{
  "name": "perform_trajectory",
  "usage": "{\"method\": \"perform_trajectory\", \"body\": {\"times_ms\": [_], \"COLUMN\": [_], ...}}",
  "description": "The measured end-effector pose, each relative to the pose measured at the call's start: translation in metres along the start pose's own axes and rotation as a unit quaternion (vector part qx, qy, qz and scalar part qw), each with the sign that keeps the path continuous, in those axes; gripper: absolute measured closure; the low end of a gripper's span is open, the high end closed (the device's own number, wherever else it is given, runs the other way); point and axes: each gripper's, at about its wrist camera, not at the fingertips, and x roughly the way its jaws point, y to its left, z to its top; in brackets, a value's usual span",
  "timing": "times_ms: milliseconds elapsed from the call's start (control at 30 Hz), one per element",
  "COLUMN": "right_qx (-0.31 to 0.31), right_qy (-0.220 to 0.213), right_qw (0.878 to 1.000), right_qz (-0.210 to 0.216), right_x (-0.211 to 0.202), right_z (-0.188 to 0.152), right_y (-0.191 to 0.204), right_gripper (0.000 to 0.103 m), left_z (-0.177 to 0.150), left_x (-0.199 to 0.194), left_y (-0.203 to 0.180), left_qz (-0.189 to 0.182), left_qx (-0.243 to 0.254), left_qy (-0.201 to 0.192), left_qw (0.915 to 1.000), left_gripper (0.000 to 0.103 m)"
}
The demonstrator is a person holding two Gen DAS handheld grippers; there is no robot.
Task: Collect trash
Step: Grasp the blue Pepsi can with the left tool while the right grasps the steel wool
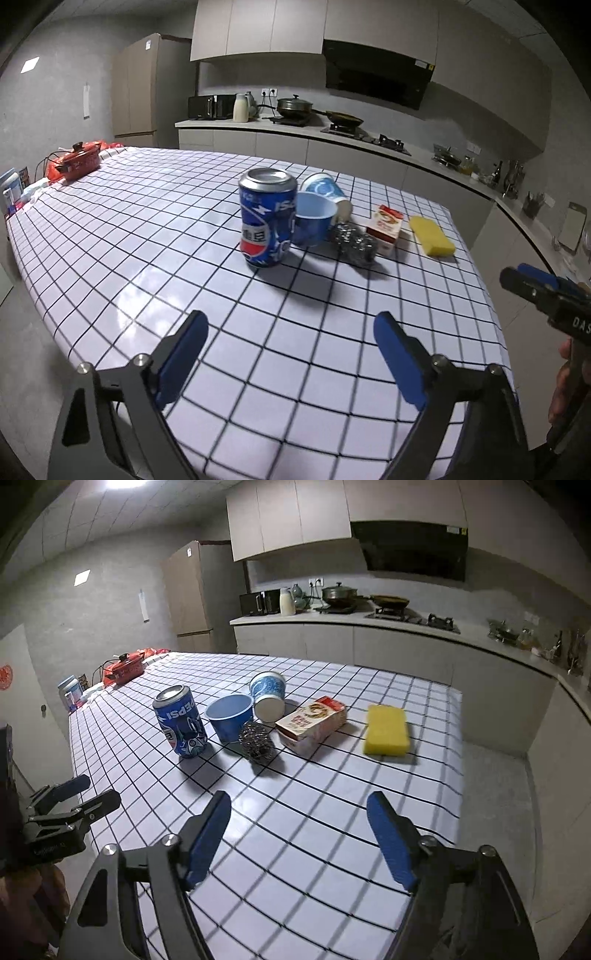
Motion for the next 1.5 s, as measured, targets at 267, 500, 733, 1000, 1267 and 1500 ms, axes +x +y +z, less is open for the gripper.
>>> {"method": "perform_trajectory", "body": {"times_ms": [267, 500, 733, 1000, 1267, 1500], "right_qx": [-0.008, -0.017, -0.03, -0.042, -0.052, -0.05], "right_qy": [0.039, 0.07, 0.087, 0.106, 0.113, 0.103], "right_qw": [0.999, 0.996, 0.994, 0.99, 0.988, 0.988], "right_qz": [0.032, 0.055, 0.066, 0.086, 0.09, 0.106], "right_x": [0.07, 0.127, 0.166, 0.194, 0.209, 0.205], "right_z": [0.016, 0.023, 0.036, 0.044, 0.046, 0.049], "right_y": [0.013, 0.022, 0.029, 0.038, 0.044, 0.05], "right_gripper": [0.049, 0.05, 0.05, 0.055, 0.055, 0.068], "left_z": [0.021, 0.041, 0.055, 0.06, 0.062, 0.062], "left_x": [0.047, 0.087, 0.117, 0.136, 0.143, 0.131], "left_y": [0.013, 0.022, 0.024, 0.032, 0.036, 0.034], "left_qz": [-0.005, -0.015, -0.019, -0.026, -0.032, -0.019], "left_qx": [0.01, 0.005, 0.009, -0.003, -0.012, 0.0], "left_qy": [0.01, 0.02, 0.035, 0.055, 0.074, 0.049], "left_qw": [0.9999, 0.9997, 0.9992, 0.9981, 0.9967, 0.9986], "left_gripper": [0.026, 0.029, 0.029, 0.029, 0.033, 0.035]}}
